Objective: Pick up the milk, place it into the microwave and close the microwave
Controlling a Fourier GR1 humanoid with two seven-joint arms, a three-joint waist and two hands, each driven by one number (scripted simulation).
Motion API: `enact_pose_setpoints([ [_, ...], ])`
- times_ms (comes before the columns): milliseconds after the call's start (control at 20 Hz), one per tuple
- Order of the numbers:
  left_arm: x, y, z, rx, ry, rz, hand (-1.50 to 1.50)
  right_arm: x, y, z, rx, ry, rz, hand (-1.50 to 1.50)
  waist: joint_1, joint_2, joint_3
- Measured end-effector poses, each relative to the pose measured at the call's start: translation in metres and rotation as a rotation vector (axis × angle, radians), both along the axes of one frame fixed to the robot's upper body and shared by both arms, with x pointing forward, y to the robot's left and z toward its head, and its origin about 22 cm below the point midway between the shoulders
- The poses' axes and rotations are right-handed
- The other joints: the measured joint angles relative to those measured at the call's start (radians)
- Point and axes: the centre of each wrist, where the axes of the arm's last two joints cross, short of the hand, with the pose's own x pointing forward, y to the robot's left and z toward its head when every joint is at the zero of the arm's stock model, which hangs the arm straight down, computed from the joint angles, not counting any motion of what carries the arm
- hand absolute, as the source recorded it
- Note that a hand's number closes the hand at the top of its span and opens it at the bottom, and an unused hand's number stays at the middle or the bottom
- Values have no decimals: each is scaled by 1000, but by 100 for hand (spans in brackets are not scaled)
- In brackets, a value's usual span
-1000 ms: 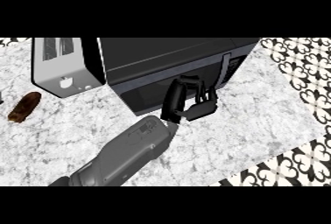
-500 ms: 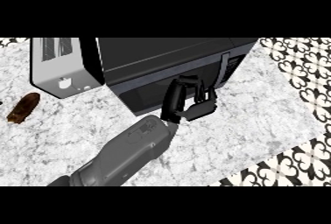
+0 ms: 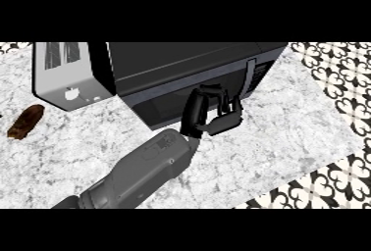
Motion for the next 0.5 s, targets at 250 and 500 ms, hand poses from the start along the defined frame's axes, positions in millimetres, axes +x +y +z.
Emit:
enact_pose_setpoints([
  [250, 0, -1, 0, -8, -13, -1, 150, 2, -9, 10, -28, -13, -23, -150, 1, 3, 2],
  [500, 0, -3, 0, -15, -23, -10, 150, 6, -15, 12, -15, -6, -25, -150, 7, 7, 4],
])
